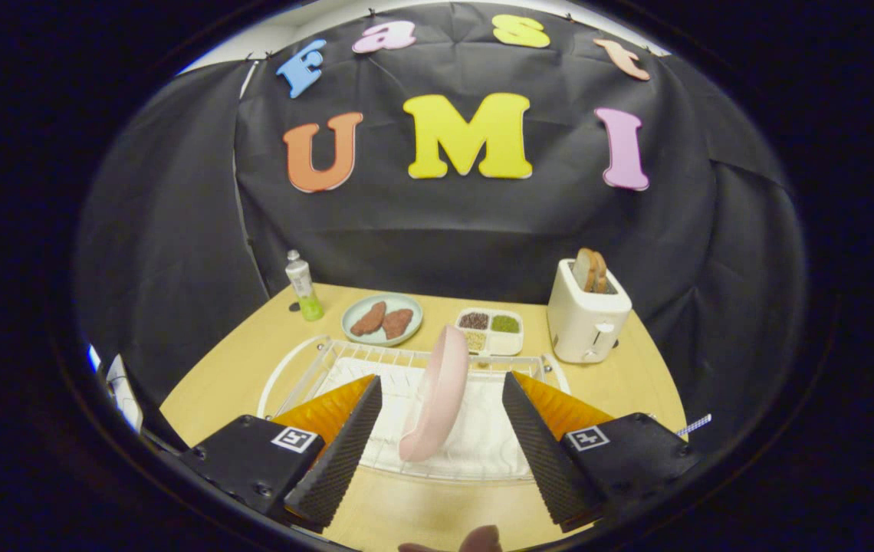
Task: Take the plate from the dish rack, then take the spoon from the basket and place it into the plate.
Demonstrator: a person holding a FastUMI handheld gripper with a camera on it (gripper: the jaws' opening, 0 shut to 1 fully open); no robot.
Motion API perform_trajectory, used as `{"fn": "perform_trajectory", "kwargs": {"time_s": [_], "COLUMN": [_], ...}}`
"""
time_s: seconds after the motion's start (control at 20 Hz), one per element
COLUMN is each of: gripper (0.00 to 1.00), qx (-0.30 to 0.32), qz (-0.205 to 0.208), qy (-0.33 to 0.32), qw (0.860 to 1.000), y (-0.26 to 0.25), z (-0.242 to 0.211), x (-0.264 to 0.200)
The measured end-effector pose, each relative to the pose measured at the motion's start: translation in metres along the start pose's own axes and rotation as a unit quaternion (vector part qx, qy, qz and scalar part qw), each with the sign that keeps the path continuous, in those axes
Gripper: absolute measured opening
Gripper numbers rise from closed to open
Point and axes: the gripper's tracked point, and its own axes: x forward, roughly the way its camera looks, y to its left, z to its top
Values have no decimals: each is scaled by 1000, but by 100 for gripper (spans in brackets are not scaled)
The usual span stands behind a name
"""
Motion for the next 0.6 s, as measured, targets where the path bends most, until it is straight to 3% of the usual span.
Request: {"fn": "perform_trajectory", "kwargs": {"time_s": [0.5, 0.6], "gripper": [100, 95], "qx": [56, 61], "qz": [-24, -35], "qy": [142, 153], "qw": [988, 986], "y": [-4, -5], "z": [-33, -36], "x": [86, 89]}}
